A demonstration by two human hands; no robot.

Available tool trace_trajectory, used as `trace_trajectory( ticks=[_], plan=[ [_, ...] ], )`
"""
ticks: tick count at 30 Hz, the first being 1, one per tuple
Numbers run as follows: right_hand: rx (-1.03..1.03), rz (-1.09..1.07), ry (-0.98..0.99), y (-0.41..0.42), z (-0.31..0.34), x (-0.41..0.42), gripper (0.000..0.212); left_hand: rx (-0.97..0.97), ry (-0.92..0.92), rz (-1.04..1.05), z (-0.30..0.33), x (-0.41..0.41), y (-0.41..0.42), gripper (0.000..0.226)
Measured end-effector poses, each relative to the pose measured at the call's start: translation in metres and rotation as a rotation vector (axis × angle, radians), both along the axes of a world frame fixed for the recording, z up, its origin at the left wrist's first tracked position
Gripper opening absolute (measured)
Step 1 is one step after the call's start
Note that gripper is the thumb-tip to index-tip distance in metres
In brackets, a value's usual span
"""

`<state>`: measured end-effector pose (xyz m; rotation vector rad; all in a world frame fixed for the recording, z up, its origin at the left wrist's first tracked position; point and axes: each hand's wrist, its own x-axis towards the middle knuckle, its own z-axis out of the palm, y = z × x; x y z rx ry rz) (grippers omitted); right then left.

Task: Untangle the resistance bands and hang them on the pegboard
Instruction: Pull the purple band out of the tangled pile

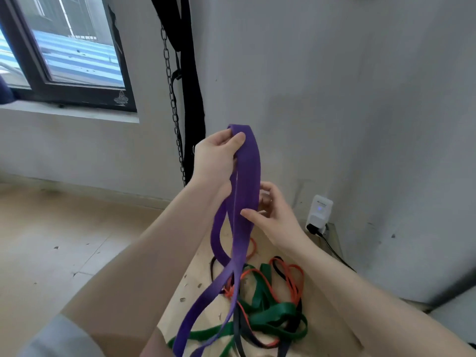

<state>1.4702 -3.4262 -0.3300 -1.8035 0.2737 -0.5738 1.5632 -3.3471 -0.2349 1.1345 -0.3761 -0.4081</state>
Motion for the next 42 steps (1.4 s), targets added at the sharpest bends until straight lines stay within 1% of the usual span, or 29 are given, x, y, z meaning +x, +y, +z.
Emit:
trace_trajectory(
  ticks=[3,5,7,9,11,13,14,16,18,21,26,29,32,34,35,36,37,39,42],
  plan=[
    [-0.052,-0.059,-0.021,0.010,0.000,-0.004,0.038,-0.024,0.092,0.016,-0.007,0.001,0.003,0.007],
    [-0.085,-0.082,0.004,0.015,-0.005,-0.007,0.035,-0.036,0.132,0.000,-0.014,-0.001,0.008,0.010],
    [-0.054,-0.078,0.019,0.018,-0.009,-0.010,0.032,-0.006,0.148,-0.051,-0.027,-0.003,0.013,0.016],
    [0.076,-0.086,0.007,0.016,-0.012,-0.009,0.028,0.126,0.142,-0.116,-0.048,-0.007,0.019,0.026],
    [0.318,-0.098,0.030,0.010,-0.013,-0.005,0.021,0.285,0.104,-0.173,-0.077,-0.014,0.027,0.033],
    [0.572,-0.109,0.098,0.004,-0.017,-0.001,0.014,0.356,0.036,-0.214,-0.104,-0.025,0.033,0.031],
    [0.655,-0.115,0.136,0.003,-0.021,-0.001,0.014,0.383,-0.015,-0.221,-0.116,-0.030,0.036,0.028],
    [0.739,-0.112,0.143,0.000,-0.029,-0.004,0.020,0.415,-0.123,-0.227,-0.134,-0.037,0.038,0.025],
    [0.788,-0.089,0.082,-0.002,-0.035,-0.005,0.023,0.418,-0.179,-0.254,-0.145,-0.040,0.034,0.032],
    [0.815,-0.052,0.029,-0.006,-0.037,-0.005,0.021,0.465,-0.310,-0.235,-0.153,-0.041,0.025,0.043],
    [0.711,-0.040,0.028,-0.013,-0.041,-0.003,0.025,0.487,-0.374,-0.163,-0.166,-0.044,0.018,0.051],
    [0.705,-0.052,0.009,-0.017,-0.052,0.002,0.022,0.437,-0.370,-0.123,-0.172,-0.037,0.013,0.052],
    [0.476,-0.086,0.103,-0.016,-0.070,0.001,0.029,0.374,-0.232,-0.095,-0.167,-0.027,0.006,0.045],
    [0.393,-0.031,0.177,-0.012,-0.087,-0.004,0.035,0.307,-0.086,-0.059,-0.163,-0.023,0.003,0.037],
    [0.335,-0.001,0.225,-0.010,-0.096,-0.007,0.041,0.276,-0.012,-0.046,-0.163,-0.021,0.002,0.035],
    [0.237,0.013,0.285,-0.008,-0.103,-0.009,0.047,0.257,0.049,-0.032,-0.163,-0.018,0.001,0.033],
    [0.133,0.018,0.344,-0.007,-0.108,-0.010,0.047,0.257,0.091,-0.016,-0.164,-0.016,0.001,0.031],
    [-0.009,-0.011,0.392,-0.008,-0.113,-0.010,0.038,0.264,0.142,0.014,-0.166,-0.011,0.000,0.031],
    [-0.089,-0.067,0.349,-0.010,-0.109,-0.008,0.022,0.190,0.200,0.058,-0.165,-0.008,0.000,0.028]
  ],
)
